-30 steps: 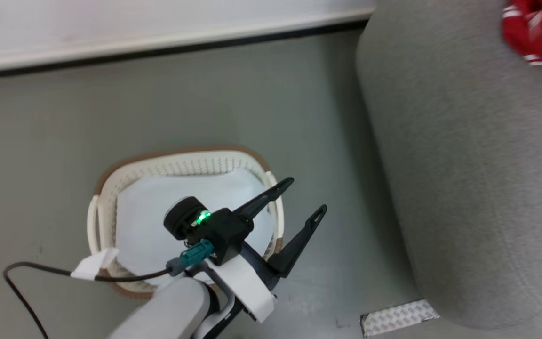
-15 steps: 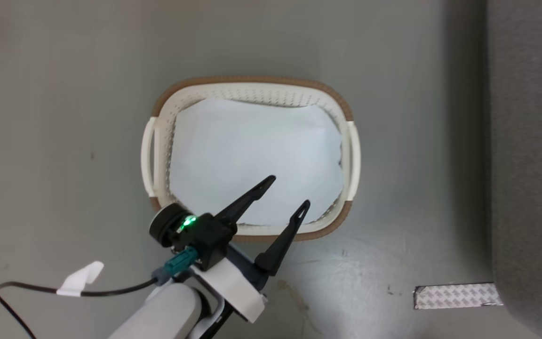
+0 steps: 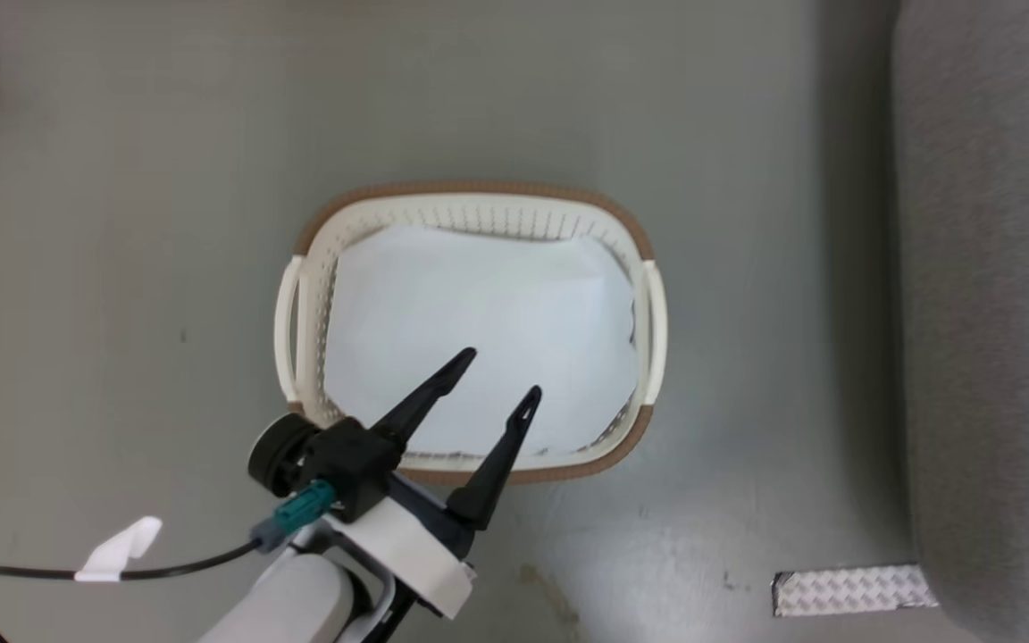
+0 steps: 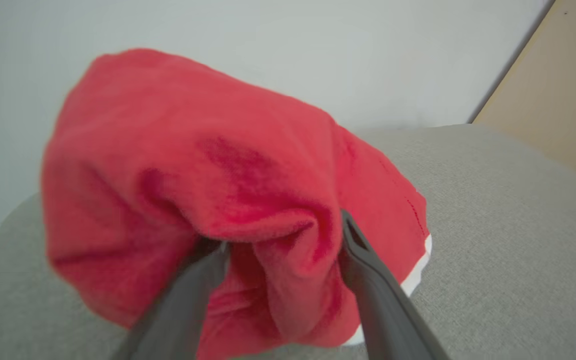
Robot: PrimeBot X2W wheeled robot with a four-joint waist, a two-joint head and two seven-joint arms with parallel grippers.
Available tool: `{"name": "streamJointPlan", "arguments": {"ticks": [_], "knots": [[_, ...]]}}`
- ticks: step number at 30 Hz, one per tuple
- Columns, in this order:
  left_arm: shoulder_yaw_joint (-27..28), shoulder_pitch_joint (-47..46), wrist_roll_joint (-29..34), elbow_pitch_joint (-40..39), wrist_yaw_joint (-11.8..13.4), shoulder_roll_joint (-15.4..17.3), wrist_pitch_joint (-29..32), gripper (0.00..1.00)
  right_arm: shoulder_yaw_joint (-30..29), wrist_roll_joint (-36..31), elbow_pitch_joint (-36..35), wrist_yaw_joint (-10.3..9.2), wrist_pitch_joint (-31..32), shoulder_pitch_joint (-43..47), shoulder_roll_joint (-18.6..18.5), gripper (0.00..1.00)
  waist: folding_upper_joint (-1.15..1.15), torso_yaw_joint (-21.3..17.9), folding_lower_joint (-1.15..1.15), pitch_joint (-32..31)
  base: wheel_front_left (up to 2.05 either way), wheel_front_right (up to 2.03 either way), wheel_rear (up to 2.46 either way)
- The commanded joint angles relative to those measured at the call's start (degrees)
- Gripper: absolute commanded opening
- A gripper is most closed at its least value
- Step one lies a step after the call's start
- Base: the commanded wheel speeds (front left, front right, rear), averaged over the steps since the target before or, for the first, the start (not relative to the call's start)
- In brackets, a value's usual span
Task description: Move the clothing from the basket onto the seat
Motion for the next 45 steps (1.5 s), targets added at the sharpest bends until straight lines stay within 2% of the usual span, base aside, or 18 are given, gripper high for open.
{"name": "streamJointPlan", "arguments": {"ticks": [1,5,11,16,22,27,32,35,45], "knots": [[0.5,1.4,-0.9,0.7,0.2,0.5,-0.8,1.00,1.5,0.3,0.6,-0.15,-1.0,2.5,0.4,1.00,0.00,-2.0,0.00,-4.2,0.00,0.00,0.00],[1.5,3.2,-2.5,1.7,0.5,0.4,-1.2,1.00,4.9,1.4,0.6,-0.15,-2.1,6.5,1.7,1.00,0.00,-3.5,0.00,-8.9,0.00,0.00,0.00],[3.7,8.5,-4.8,3.0,1.8,0.2,-2.0,1.00,11.5,5.4,-3.3,-0.15,-3.1,16.6,3.9,1.00,0.00,-5.7,0.00,-18.0,0.00,0.00,0.00],[7.4,14.5,-6.5,3.0,4.1,-0.4,-2.4,1.00,17.2,10.6,-11.5,-0.15,-3.3,26.9,7.1,1.00,0.00,-6.0,0.00,-24.8,0.00,0.00,0.00],[15.3,21.8,-5.5,0.4,6.1,-2.0,-2.4,1.00,23.5,19.1,-24.6,-0.15,-3.3,41.1,11.0,1.00,0.00,-3.8,0.00,-31.4,0.00,0.00,0.00],[21.0,26.0,-3.7,0.4,5.5,-3.3,-2.4,1.00,28.8,22.9,-34.2,-0.15,-3.3,52.0,14.6,1.00,0.00,-1.0,0.00,-35.2,0.00,0.00,0.00],[25.8,28.7,-1.5,2.2,4.2,-4.8,-2.4,1.00,33.4,23.3,-39.8,-0.15,-3.3,59.0,17.3,1.00,0.00,1.1,0.00,-37.3,0.00,0.00,0.00],[28.4,29.9,0.0,3.7,3.2,-5.6,-2.4,1.00,35.7,23.9,-40.9,-0.15,-3.3,61.6,19.0,1.00,0.00,2.0,0.00,-38.0,0.00,0.00,0.00],[34.9,31.0,6.2,7.8,-1.6,-9.7,-2.4,1.00,40.4,16.3,-39.8,-0.15,-3.3,65.7,20.7,1.00,0.00,3.4,0.00,-38.8,0.00,0.00,0.00]]}}
